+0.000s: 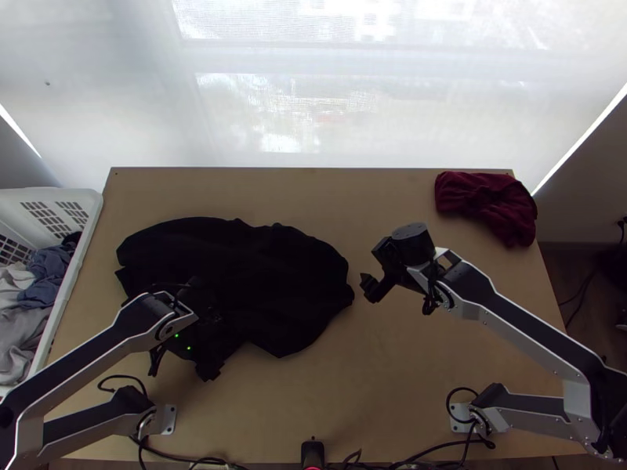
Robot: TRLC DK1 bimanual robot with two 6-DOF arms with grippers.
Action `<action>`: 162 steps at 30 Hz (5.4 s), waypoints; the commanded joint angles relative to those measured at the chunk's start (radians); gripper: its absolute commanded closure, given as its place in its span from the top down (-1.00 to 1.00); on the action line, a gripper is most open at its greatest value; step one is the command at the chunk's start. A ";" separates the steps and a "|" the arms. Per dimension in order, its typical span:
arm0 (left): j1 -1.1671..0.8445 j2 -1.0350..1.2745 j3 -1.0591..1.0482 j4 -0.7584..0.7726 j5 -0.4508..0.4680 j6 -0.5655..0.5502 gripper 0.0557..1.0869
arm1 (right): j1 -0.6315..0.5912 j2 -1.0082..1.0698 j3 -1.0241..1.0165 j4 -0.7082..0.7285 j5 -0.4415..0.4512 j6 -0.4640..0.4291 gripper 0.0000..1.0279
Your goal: Fold the t-shirt
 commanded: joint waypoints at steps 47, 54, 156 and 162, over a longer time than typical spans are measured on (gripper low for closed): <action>0.403 -0.035 0.126 0.073 -0.034 0.087 -0.93 | 0.275 0.274 -0.084 0.162 0.008 -0.149 0.61; 0.401 -0.035 0.128 0.076 -0.034 0.087 -0.93 | 0.272 0.315 -0.077 0.170 0.006 -0.207 -0.68; 0.572 -0.546 0.785 0.693 -0.264 0.244 -0.93 | -0.220 -0.644 0.658 -0.069 0.055 -0.299 -0.95; 0.572 -0.610 0.760 0.609 -0.259 0.224 -0.93 | -0.222 -0.725 0.652 -0.213 0.052 -0.268 -0.95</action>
